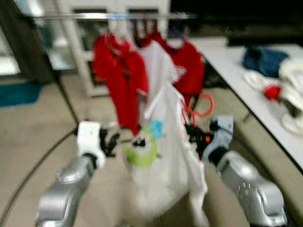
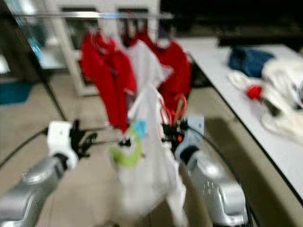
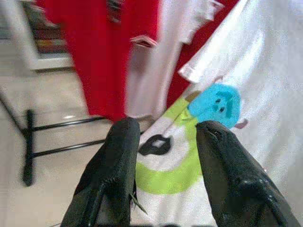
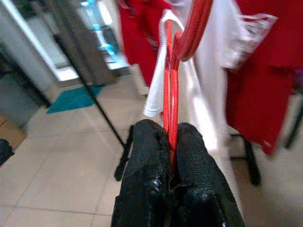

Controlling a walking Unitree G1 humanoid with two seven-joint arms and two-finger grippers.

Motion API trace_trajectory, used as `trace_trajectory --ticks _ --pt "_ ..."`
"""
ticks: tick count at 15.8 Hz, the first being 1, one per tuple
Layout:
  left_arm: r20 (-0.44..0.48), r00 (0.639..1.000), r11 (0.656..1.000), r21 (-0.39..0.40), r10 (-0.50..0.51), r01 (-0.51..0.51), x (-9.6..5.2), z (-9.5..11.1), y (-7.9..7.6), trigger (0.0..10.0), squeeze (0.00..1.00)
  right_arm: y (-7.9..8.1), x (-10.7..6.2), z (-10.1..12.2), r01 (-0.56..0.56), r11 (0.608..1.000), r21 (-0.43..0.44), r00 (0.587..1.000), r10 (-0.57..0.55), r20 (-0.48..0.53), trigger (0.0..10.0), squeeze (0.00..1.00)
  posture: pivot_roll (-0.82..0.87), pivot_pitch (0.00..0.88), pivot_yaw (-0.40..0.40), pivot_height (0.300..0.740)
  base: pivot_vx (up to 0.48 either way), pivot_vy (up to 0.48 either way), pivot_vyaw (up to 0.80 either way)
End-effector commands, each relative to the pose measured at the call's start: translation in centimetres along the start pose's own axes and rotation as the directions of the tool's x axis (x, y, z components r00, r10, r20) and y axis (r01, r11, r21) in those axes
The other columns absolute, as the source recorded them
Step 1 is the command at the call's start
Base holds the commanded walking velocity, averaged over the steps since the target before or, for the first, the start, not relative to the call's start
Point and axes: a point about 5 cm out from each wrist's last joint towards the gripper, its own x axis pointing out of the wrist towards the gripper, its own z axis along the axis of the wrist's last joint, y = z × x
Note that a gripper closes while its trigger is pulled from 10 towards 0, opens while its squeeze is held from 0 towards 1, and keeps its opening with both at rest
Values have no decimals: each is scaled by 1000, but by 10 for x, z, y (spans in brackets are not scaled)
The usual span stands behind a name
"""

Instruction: Hang hanger

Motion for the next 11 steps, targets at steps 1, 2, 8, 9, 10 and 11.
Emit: trace_trajectory --ticks 1,2,8,9,10,11 --pt "39 998 998 32 -47 46 -1 5 -7 10000 0 -6 1 8 13 1000 -15 999 -13 38 10000 0 -28 0 -35 740 0 0 800" --pt "41 999 998 58 -20 18 0 5 -5 10000 0 -7 3 8 12 1000 -16 999 -11 38 10000 0 -25 0 -37 740 0 0 800" --pt "85 995 990 131 -56 45 0 12 -8 10000 0 -11 9 13 -14 999 -49 1000 14 -4 10000 0 -18 0 -66 740 0 0 800" --pt "90 994 987 152 -68 54 1 13 -9 10000 0 -11 10 13 -18 996 -82 1000 17 -23 10000 0 -21 0 -67 740 0 0 800" --pt "95 993 986 153 -74 59 0 14 -9 10000 0 -10 11 13 -17 997 -73 999 14 -30 10000 0 -23 0 -69 740 0 0 0" --pt "86 992 986 147 -93 80 -1 14 -11 10000 0 -8 12 15 -26 997 -68 999 23 -43 10000 0 -25 0 -71 740 0 0 0"
